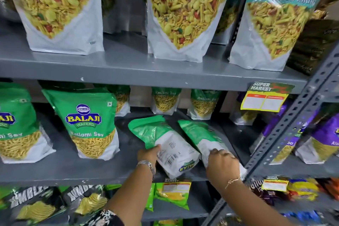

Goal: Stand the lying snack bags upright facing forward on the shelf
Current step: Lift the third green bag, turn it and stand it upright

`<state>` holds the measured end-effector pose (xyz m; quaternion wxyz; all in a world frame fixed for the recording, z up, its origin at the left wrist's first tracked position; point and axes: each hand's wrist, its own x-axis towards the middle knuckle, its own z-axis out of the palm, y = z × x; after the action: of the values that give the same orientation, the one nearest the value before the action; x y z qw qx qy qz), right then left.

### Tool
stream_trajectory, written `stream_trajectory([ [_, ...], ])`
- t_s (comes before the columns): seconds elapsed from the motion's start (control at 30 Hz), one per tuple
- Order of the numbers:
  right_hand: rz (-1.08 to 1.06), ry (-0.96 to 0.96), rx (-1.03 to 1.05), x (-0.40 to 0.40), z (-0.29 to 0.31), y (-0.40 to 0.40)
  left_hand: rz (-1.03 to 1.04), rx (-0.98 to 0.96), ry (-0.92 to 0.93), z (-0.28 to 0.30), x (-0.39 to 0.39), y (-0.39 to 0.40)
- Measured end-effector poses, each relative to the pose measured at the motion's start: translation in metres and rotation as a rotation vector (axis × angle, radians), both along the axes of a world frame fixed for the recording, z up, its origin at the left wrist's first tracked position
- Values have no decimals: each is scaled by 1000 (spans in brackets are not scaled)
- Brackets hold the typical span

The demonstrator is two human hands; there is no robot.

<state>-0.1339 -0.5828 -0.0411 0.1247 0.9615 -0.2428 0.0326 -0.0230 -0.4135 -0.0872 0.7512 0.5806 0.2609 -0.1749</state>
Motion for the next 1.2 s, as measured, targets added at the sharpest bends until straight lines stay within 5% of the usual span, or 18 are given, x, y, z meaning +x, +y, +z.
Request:
stream_trajectory([
  [0.37,-50,138,-77,33,1,-12,-60,6,-4,21,-6,12],
  [0.5,-53,51,-79,36,7,-6,-100,-46,50,15,-1,19],
  [0.6,137,-39,489,50,25,32,-123,-123,71,5,5,21],
  [0.67,121,123,765,65,31,68,-115,-172,70,0,8,22],
  [0.77,72,292,438,70,9,105,-169,-226,50,5,6,28],
  [0.93,67,48,252,63,-10,117,-233,-319,3,12,-7,39],
  [1.03,78,-64,555,69,13,94,-228,-319,-64,13,-9,45],
  [1.2,-68,-276,1493,74,41,62,-225,-347,-32,11,-13,47],
])
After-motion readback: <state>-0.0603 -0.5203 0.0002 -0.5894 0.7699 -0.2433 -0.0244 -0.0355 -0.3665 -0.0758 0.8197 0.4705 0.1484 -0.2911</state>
